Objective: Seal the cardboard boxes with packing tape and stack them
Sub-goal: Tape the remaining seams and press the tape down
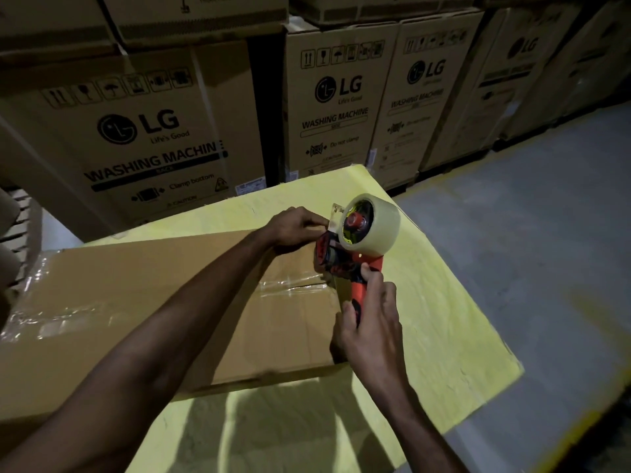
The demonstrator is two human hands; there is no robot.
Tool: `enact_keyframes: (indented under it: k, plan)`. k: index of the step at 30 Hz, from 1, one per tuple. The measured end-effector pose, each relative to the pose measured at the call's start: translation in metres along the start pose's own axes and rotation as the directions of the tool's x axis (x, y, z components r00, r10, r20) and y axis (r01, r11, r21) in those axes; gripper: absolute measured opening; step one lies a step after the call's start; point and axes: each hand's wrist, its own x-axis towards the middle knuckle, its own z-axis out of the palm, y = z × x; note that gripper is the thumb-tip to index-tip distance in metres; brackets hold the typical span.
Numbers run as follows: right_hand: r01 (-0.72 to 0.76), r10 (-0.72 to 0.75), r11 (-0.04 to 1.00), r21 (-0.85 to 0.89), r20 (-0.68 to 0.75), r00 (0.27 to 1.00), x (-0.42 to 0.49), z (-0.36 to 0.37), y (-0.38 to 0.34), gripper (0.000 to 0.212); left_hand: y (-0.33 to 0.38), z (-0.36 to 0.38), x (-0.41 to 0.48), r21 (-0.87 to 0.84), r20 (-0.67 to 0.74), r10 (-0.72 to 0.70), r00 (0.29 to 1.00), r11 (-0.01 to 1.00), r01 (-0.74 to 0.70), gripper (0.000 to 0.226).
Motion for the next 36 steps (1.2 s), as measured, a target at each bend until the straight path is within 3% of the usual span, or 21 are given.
enact_keyframes:
  k: [4, 13, 18, 20, 22, 24, 25, 33, 36]
  plan:
    - [-0.01, 0.011, 0.999, -0.04, 0.007, 1.0, 0.003, -0.003, 0.0, 0.055, -0.016, -0.014, 0.002, -0.105, 0.111, 0.078, 0.991, 0.992, -0.067, 0.043]
    - [0.006, -0.003, 0.999, -0.053, 0.055, 0.998, -0.026, -0.015, -0.001, 0.057, -0.02, -0.009, 0.002, -0.243, 0.047, -0.01, 0.999, 0.97, 0.021, 0.042]
    - [-0.036, 0.041, 0.997, -0.061, 0.089, 0.995, -0.064, -0.024, 0.007, 0.056, -0.012, -0.008, 0.0, -0.222, 0.047, -0.005, 0.999, 0.975, 0.016, 0.041]
    - [-0.043, 0.048, 0.997, -0.066, 0.078, 0.996, -0.067, -0.023, 0.009, 0.056, -0.009, -0.004, -0.006, -0.147, 0.025, 0.038, 0.999, 0.989, -0.033, 0.043]
    - [-0.038, 0.042, 0.998, -0.057, 0.068, 0.997, -0.068, -0.023, 0.009, 0.055, -0.007, 0.005, -0.014, 0.131, -0.036, 0.152, 0.988, 0.981, -0.146, 0.046]
    - [-0.025, 0.029, 0.998, -0.055, 0.059, 0.998, -0.069, -0.022, 0.007, 0.054, -0.004, 0.019, -0.026, 0.392, -0.031, 0.251, 0.967, 0.893, -0.22, 0.05]
    - [-0.024, 0.027, 0.998, -0.054, 0.053, 0.998, -0.07, -0.021, 0.006, 0.054, 0.0, 0.025, -0.033, 0.441, 0.005, 0.272, 0.962, 0.863, -0.246, 0.052]
    - [-0.029, 0.028, 0.998, -0.053, -0.01, 1.0, -0.073, -0.022, 0.016, 0.05, 0.03, 0.06, -0.111, 0.465, 0.207, 0.381, 0.901, 0.772, -0.433, 0.06]
    - [-0.014, 0.013, 0.998, -0.053, -0.019, 1.0, -0.076, -0.021, 0.017, 0.051, 0.035, 0.064, -0.131, 0.537, 0.281, 0.409, 0.868, 0.683, -0.495, 0.081]
